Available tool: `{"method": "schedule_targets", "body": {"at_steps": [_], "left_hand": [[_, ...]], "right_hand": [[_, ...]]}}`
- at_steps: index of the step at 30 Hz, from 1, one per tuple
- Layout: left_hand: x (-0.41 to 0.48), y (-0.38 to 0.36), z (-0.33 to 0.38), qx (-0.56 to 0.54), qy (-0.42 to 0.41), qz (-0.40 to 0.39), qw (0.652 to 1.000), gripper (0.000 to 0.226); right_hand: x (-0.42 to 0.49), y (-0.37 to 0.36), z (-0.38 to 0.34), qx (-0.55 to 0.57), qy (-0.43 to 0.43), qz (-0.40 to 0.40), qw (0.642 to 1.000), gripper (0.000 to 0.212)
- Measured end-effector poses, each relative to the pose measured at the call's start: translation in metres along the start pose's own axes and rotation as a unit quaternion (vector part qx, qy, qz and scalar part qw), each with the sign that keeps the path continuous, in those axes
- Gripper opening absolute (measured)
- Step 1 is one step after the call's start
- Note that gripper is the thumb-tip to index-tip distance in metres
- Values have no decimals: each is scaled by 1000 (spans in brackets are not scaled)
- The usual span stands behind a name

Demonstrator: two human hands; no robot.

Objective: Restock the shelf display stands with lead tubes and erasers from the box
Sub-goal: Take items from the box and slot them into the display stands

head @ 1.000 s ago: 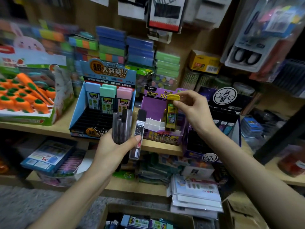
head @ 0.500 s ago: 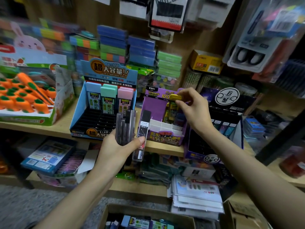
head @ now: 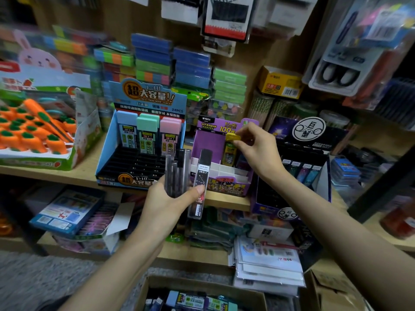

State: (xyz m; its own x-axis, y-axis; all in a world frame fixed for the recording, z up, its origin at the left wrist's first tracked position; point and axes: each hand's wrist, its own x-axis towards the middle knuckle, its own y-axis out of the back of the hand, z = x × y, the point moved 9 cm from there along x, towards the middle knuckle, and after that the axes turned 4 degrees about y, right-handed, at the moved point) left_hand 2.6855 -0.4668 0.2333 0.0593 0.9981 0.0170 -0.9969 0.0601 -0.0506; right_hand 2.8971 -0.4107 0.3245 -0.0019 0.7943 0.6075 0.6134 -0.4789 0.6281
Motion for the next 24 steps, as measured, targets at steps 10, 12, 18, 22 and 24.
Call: {"method": "schedule_targets", "body": {"at_steps": [10,12,18,22,24], "left_hand": [[-2,-16,-3,-10,1,-17,1000,20],[-4,-29,-4,-20,2,-31,999,22],[-10,-67,-17,12,8,-60,998,23],[-3,-72,-25,24,27,-36,999,26],[-1,-75,-26,22,29,-35,999,37]], "right_hand": [[-48,-2,-26,139,-84,-70,984,6],[-69,-16,-27,283,-167,-111,938,5],[-92,3,-2,348,-236,-83,904,8],[-79,58,32,346,-228,49,909,13],[-69,89,49,276,-192,109,936,13]]}}
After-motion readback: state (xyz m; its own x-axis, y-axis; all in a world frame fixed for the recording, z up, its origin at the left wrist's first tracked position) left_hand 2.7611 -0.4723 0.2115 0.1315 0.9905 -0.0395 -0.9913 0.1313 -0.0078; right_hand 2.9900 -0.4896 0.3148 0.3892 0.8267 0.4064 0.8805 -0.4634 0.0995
